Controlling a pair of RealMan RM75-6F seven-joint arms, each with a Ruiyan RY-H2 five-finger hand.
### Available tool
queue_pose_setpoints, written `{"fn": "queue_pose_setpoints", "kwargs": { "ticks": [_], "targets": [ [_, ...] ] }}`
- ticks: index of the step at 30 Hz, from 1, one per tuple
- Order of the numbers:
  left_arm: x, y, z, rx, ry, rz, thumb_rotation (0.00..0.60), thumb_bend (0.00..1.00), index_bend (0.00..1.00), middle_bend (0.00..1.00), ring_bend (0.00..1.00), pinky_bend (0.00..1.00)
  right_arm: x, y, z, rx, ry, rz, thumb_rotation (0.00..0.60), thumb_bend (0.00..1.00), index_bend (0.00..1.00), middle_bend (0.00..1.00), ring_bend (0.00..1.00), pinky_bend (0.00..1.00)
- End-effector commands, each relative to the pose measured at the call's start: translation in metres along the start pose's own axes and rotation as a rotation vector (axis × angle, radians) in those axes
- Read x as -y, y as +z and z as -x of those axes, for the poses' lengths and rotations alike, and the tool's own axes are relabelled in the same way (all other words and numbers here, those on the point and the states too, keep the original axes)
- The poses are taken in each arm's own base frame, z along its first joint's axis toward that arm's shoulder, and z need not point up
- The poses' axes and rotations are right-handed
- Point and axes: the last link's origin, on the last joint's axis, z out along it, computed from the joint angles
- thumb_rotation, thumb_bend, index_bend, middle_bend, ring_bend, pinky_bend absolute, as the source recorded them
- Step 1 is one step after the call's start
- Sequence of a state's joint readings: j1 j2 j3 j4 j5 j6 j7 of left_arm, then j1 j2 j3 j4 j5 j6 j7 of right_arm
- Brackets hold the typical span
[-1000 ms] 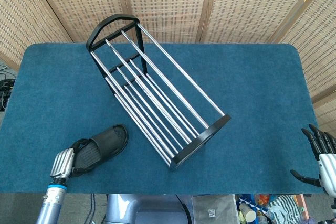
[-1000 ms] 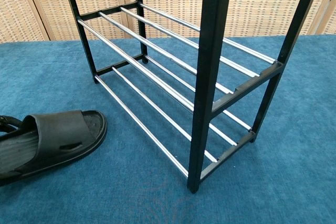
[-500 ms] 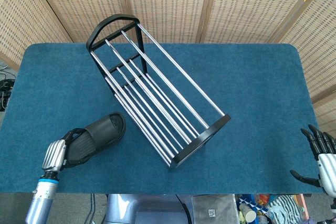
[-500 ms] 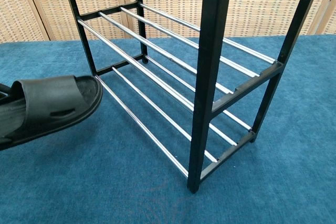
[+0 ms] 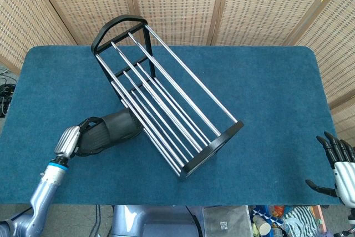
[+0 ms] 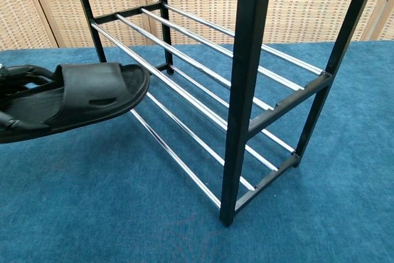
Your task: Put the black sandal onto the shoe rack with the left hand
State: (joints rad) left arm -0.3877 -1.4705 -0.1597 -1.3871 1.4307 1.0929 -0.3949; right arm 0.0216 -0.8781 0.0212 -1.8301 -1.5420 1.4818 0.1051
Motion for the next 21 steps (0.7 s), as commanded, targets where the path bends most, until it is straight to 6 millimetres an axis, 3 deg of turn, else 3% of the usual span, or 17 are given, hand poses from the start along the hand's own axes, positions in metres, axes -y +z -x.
{"fn": "queue_pose_setpoints", "kwargs": {
  "ticks": [1, 9, 21],
  "targets": [
    [-0.009, 0.024, 0.002, 0.019, 0.006, 0.037, 0.6, 0.26, 0.37, 0.45, 0.41, 0.57, 0.0, 0.001, 0.001, 0.004, -0.002, 0.003, 0.6, 0.0, 0.0, 0.0, 0.0, 0.0],
    [-0.019, 0.065, 0.011, 0.034, 0.002, 0.023, 0.6, 0.26, 0.37, 0.45, 0.41, 0.57, -0.003, 0.004, 0.001, 0.005, -0.004, 0.023, 0.6, 0.0, 0.0, 0.0, 0.0, 0.0],
    [-0.029, 0.107, 0.028, 0.044, -0.027, 0.014, 0.6, 0.26, 0.37, 0.45, 0.41, 0.57, -0.006, 0.007, 0.001, 0.004, -0.005, 0.043, 0.6, 0.0, 0.0, 0.0, 0.0, 0.0]
  ]
}}
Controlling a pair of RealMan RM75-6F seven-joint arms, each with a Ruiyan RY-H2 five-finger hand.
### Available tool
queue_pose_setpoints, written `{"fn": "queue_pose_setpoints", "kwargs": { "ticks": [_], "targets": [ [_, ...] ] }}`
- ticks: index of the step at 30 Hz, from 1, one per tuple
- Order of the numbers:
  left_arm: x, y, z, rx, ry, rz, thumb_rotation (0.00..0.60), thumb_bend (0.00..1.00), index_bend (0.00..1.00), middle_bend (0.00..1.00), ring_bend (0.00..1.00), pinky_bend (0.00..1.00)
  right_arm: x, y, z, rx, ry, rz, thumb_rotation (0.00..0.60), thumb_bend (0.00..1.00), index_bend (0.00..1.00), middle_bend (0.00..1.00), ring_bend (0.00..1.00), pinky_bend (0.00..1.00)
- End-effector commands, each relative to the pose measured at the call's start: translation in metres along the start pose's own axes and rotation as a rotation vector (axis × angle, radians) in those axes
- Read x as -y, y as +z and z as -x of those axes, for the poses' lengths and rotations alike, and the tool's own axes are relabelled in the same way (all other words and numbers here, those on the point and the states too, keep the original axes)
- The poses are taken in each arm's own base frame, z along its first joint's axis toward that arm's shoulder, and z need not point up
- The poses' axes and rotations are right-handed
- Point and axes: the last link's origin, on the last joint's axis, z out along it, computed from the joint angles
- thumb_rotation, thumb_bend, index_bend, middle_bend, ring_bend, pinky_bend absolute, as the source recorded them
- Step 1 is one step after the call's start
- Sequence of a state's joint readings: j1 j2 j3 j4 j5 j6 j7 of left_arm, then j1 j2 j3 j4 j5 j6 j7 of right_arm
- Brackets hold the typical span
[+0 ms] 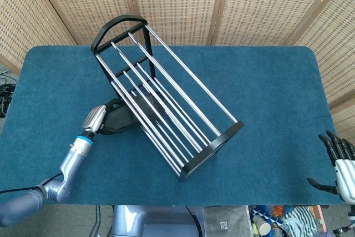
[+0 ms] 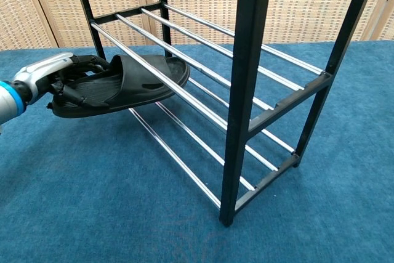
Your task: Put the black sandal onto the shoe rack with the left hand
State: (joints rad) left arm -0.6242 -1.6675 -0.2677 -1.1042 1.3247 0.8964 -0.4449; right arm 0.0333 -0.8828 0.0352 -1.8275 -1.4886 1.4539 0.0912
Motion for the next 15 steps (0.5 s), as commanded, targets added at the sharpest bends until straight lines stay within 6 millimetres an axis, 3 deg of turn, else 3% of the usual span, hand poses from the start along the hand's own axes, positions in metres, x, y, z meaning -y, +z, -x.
{"fn": "queue_pose_setpoints", "kwargs": {
  "ticks": [1, 11, 15],
  "targets": [
    [-0.005, 0.014, 0.004, 0.004, -0.002, 0.001, 0.6, 0.26, 0.37, 0.45, 0.41, 0.57, -0.001, 0.001, -0.001, -0.002, 0.002, 0.006, 0.6, 0.0, 0.0, 0.0, 0.0, 0.0],
    [-0.014, 0.032, 0.01, -0.007, -0.025, -0.013, 0.6, 0.26, 0.37, 0.44, 0.4, 0.55, -0.004, 0.002, 0.0, 0.004, 0.001, 0.017, 0.6, 0.0, 0.0, 0.0, 0.0, 0.0],
    [-0.016, 0.034, 0.015, 0.007, -0.041, -0.02, 0.6, 0.26, 0.36, 0.34, 0.32, 0.51, -0.003, 0.002, 0.0, 0.004, 0.001, 0.018, 0.6, 0.0, 0.0, 0.0, 0.0, 0.0]
  ]
}}
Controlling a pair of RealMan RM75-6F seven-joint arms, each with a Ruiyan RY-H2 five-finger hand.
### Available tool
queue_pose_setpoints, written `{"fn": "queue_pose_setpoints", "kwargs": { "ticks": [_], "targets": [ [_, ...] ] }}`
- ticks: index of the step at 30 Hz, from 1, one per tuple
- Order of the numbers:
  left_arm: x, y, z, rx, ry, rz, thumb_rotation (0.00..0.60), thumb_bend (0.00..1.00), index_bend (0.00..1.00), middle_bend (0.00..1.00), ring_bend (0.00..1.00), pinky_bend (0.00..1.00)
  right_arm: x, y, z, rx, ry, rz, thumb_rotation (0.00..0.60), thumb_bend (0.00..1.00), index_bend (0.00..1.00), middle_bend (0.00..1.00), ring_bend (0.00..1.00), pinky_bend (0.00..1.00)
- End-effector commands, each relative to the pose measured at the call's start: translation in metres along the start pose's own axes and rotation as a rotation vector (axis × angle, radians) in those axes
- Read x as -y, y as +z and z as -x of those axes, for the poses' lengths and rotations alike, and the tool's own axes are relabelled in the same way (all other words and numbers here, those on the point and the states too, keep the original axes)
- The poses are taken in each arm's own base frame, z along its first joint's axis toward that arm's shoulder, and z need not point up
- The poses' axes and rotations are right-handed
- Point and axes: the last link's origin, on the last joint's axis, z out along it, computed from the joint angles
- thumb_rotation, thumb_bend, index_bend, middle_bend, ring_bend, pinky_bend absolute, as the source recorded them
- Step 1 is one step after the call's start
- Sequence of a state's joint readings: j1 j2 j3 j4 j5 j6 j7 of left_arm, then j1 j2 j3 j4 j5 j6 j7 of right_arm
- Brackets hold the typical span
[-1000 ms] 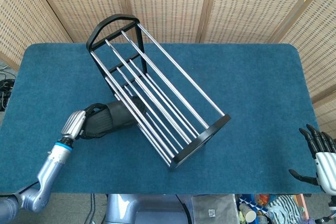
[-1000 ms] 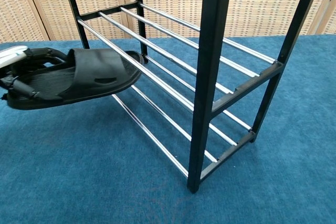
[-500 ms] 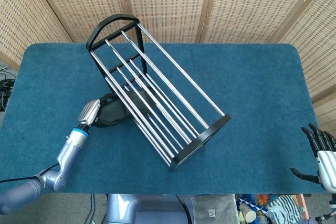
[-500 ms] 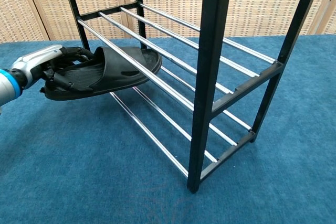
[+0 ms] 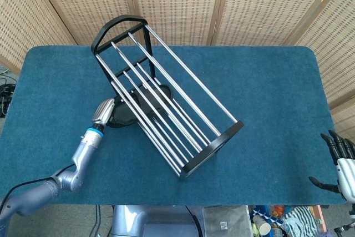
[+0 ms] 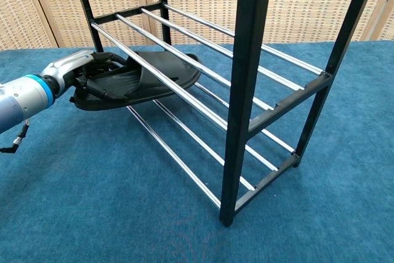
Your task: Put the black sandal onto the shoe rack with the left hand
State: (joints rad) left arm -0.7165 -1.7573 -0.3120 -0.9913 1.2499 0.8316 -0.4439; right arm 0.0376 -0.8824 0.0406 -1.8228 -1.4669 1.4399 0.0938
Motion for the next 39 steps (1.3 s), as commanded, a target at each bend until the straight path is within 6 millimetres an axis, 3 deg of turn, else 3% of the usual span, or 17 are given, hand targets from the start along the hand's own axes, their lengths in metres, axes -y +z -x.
{"fn": "queue_pose_setpoints", "kwargs": {
  "ticks": [1, 8, 16, 22, 39],
  "targets": [
    [-0.001, 0.001, 0.003, 0.011, -0.004, -0.001, 0.6, 0.26, 0.35, 0.3, 0.29, 0.49, 0.0, 0.0, 0.0, -0.002, 0.0, 0.002, 0.6, 0.0, 0.0, 0.0, 0.0, 0.0],
    [-0.002, -0.002, 0.004, 0.017, -0.01, 0.01, 0.6, 0.26, 0.17, 0.01, 0.03, 0.32, -0.001, 0.0, 0.0, 0.0, 0.001, 0.004, 0.6, 0.0, 0.0, 0.0, 0.0, 0.0],
    [-0.003, -0.01, 0.001, 0.044, -0.002, 0.012, 0.6, 0.26, 0.15, 0.0, 0.01, 0.3, 0.0, -0.001, -0.001, 0.001, 0.003, 0.001, 0.6, 0.0, 0.0, 0.0, 0.0, 0.0],
    [-0.002, -0.014, -0.003, 0.049, -0.014, 0.009, 0.6, 0.26, 0.14, 0.0, 0.0, 0.14, 0.0, -0.002, -0.001, -0.001, 0.005, 0.0, 0.6, 0.0, 0.0, 0.0, 0.0, 0.0],
    [0.007, -0.049, -0.017, 0.085, -0.012, 0.035, 0.6, 0.26, 0.14, 0.0, 0.0, 0.14, 0.001, -0.004, -0.003, -0.001, 0.011, -0.01, 0.6, 0.0, 0.0, 0.0, 0.0, 0.0]
  ]
}}
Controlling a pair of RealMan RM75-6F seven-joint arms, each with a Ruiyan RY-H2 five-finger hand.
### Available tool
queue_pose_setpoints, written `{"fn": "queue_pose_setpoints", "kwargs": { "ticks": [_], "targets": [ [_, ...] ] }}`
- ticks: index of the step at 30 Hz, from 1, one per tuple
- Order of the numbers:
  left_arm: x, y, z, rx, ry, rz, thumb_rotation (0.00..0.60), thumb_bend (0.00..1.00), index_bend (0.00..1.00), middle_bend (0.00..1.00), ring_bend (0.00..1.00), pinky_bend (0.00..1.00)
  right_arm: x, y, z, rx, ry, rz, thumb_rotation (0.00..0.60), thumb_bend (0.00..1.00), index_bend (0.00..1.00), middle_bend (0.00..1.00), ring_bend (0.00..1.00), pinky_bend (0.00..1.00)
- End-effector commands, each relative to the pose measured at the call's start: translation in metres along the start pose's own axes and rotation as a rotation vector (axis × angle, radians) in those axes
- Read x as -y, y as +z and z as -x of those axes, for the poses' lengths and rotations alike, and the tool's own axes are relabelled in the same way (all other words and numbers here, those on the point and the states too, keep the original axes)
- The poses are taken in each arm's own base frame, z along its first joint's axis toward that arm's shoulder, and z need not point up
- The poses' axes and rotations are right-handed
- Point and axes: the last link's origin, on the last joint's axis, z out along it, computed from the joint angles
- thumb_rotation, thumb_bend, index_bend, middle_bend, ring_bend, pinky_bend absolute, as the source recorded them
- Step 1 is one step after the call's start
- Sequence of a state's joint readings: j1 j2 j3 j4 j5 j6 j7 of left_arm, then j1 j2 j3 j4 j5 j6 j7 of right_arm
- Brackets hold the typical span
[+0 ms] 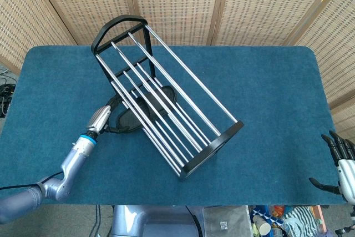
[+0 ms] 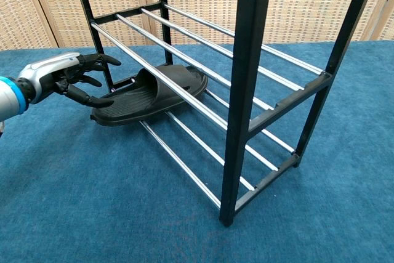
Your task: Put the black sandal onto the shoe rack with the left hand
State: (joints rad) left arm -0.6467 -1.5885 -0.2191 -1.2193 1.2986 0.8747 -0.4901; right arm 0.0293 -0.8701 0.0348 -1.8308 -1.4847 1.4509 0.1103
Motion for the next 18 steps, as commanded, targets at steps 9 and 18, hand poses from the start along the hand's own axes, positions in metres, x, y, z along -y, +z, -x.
{"fn": "queue_pose_setpoints", "kwargs": {
  "ticks": [9, 18],
  "targets": [
    [0.018, -0.058, -0.027, 0.028, 0.09, 0.002, 0.6, 0.26, 0.14, 0.0, 0.0, 0.11, 0.002, -0.005, -0.003, -0.004, 0.012, -0.015, 0.6, 0.0, 0.0, 0.0, 0.0, 0.0],
    [0.032, -0.135, -0.087, -0.009, 0.345, -0.062, 0.6, 0.22, 0.0, 0.0, 0.0, 0.0, 0.003, -0.007, -0.005, -0.009, 0.024, -0.027, 0.6, 0.0, 0.0, 0.0, 0.0, 0.0]
  ]
}}
